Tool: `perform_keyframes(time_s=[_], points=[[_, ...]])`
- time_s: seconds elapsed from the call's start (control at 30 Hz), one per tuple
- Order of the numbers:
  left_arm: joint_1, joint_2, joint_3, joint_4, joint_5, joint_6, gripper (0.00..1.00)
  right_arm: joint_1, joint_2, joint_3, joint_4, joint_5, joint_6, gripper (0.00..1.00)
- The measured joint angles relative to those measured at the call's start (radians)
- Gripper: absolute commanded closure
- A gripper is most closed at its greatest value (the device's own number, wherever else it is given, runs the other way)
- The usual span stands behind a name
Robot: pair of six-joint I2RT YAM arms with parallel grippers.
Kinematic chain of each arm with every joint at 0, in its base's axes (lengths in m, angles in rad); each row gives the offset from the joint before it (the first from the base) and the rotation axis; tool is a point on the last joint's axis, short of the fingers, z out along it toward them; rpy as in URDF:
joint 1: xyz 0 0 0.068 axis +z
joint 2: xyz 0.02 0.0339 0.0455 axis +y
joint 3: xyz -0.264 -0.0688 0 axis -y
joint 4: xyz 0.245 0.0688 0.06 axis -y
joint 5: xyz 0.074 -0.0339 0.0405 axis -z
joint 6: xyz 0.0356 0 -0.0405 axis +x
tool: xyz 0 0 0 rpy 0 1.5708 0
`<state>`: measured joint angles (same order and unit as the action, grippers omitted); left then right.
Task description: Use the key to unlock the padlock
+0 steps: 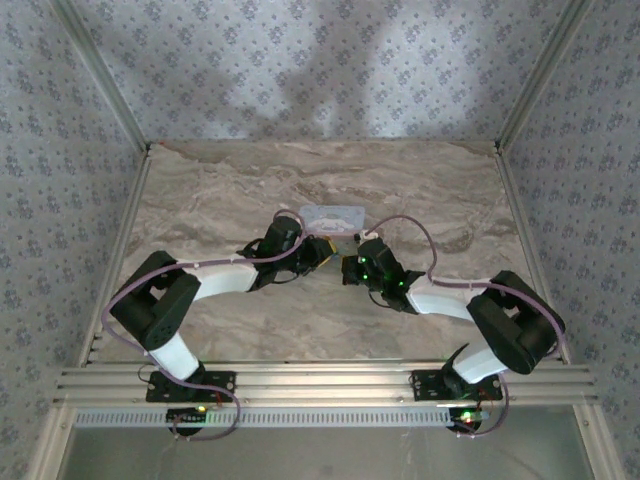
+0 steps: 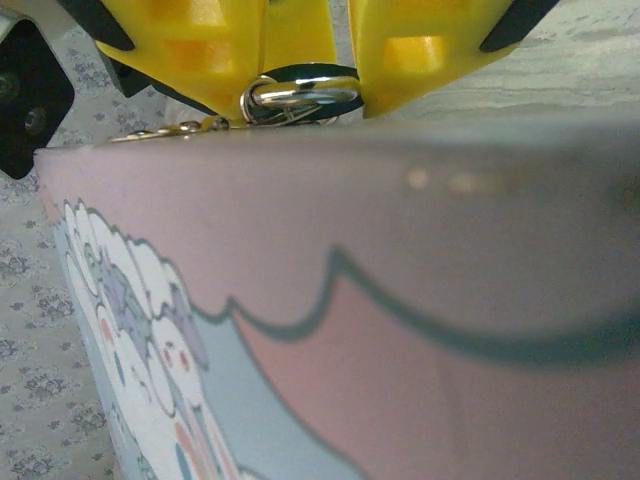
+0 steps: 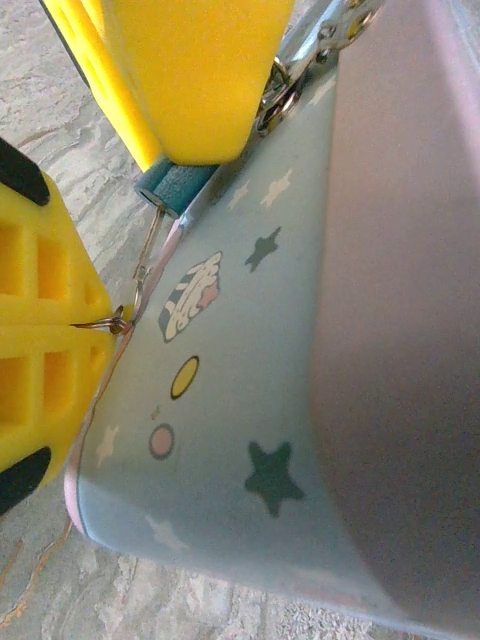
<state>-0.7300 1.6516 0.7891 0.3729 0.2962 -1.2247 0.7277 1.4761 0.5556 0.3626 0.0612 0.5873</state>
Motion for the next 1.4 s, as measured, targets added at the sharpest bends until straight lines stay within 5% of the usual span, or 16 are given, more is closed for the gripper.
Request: perform_keyframes(time_s=[1.4], points=[[0.000, 0.000, 0.000, 0.011, -0.005, -0.001, 0.90, 0.000, 0.011, -0.038, 0.118, -0.017, -0.042, 1.00]])
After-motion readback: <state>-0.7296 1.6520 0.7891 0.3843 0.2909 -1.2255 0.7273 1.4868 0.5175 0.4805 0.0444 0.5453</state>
